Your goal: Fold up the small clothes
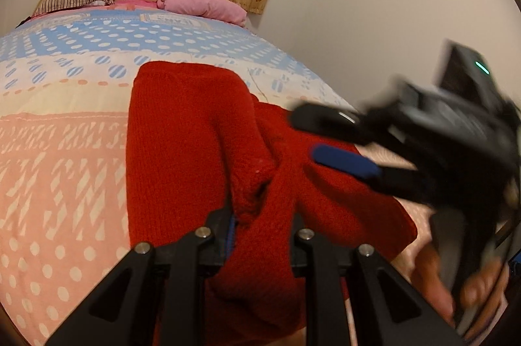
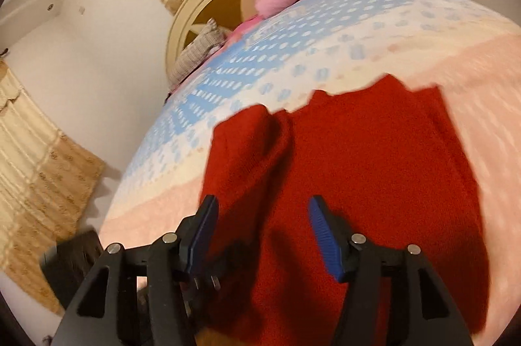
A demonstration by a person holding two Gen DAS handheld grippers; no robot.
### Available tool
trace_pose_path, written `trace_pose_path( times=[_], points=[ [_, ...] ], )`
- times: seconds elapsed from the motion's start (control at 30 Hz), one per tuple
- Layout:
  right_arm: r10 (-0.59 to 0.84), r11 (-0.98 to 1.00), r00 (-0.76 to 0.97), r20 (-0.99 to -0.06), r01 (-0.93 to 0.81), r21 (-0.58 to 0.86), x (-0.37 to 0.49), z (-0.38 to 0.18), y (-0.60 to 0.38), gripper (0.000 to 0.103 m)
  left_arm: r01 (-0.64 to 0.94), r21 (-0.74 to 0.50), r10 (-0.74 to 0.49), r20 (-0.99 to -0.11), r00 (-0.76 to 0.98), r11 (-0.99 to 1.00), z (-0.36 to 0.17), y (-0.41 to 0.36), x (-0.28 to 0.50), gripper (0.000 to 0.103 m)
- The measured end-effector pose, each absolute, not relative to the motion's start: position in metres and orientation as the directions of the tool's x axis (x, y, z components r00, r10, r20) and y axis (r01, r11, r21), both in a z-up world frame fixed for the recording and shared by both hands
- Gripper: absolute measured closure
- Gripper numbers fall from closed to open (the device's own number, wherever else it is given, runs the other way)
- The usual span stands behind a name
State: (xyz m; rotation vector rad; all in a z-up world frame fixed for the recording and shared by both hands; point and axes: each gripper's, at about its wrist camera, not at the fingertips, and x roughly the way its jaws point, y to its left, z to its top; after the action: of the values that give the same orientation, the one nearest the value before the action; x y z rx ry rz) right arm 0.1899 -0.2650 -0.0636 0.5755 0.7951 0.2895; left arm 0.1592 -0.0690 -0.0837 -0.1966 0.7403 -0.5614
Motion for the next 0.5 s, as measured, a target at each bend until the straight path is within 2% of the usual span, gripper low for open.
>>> trace_pose_path(
  times=[0.2,0.33,0.37,0.4,0.43,0.5],
  points=[
    [0.54,0.779,0.542,-0.645,-0.029,0.627,0.248,-0.086,-0.241,0.043,0.413,-0.384,-0.564,-0.573,0.594,0.826,-0.085,-0.066,0.159,0.084],
    [0.53,0.792,0.548,-0.647,-0.047,0.609,0.259,-0.089,-0.23,0.044,0.414,-0.388,-0.567,-0.572,0.592,0.824,-0.084,-0.066,0.159,0.084],
    [0.515,0.805,0.556,-0.653,-0.052,0.591,0.26,-0.088,-0.226,0.048,0.413,-0.389,-0.568,-0.572,0.592,0.823,-0.084,-0.066,0.159,0.084],
    [0.503,0.814,0.563,-0.656,-0.055,0.578,0.26,-0.087,-0.225,0.065,0.412,-0.389,-0.567,-0.573,0.592,0.824,-0.084,-0.066,0.159,0.084],
    [0.485,0.83,0.564,-0.669,-0.055,0.555,0.26,-0.086,-0.222,0.072,0.412,-0.388,-0.566,-0.573,0.593,0.824,-0.084,-0.067,0.158,0.084],
    [0.458,0.848,0.572,-0.68,-0.052,0.527,0.261,-0.084,-0.219,0.077,0.411,-0.382,-0.561,-0.573,0.598,0.828,-0.081,-0.067,0.158,0.084]
  ],
)
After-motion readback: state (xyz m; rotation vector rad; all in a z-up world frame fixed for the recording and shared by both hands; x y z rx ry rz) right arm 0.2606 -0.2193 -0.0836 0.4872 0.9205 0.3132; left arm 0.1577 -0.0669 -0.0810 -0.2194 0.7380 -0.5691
